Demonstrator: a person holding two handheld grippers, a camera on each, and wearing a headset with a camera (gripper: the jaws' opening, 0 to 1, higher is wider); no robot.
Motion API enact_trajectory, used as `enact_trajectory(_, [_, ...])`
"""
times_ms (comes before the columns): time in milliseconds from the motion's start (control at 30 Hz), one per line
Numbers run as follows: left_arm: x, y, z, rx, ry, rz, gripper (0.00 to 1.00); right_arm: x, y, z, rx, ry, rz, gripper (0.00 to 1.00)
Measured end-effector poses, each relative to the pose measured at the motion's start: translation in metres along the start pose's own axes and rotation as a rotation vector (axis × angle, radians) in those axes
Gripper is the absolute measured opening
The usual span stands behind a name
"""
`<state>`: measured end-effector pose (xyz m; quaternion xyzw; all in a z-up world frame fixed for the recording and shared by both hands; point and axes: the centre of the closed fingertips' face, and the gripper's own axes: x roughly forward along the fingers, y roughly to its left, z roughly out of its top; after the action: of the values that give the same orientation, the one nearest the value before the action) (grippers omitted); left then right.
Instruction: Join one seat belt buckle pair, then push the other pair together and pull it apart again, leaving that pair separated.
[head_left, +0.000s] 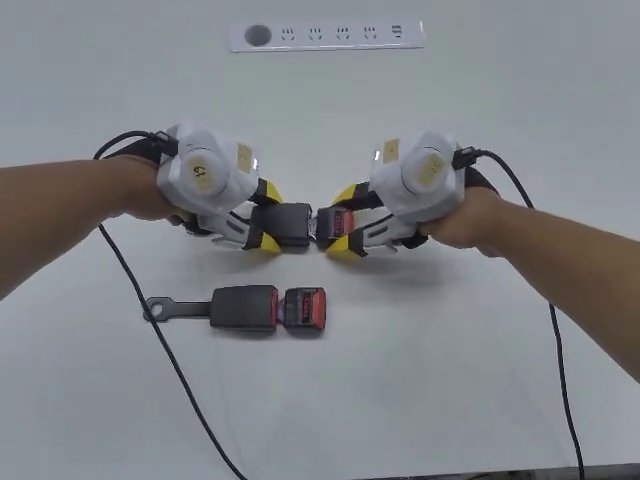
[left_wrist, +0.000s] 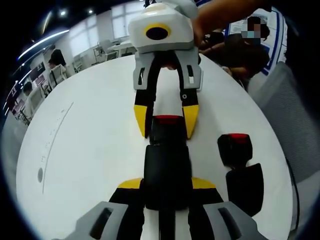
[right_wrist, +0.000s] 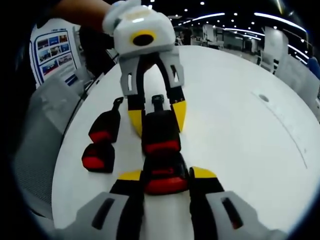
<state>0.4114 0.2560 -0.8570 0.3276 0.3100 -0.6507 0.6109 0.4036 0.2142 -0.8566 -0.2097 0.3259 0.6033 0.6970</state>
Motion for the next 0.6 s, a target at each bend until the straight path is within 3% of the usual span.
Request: enact_trajectory(600, [-0.0011, -0.0014, 0.0, -0.009, 0.0, 0.001, 0.34, -0.0011, -0.0005, 0.0003, 0.005, 0.015, -0.01, 0.35])
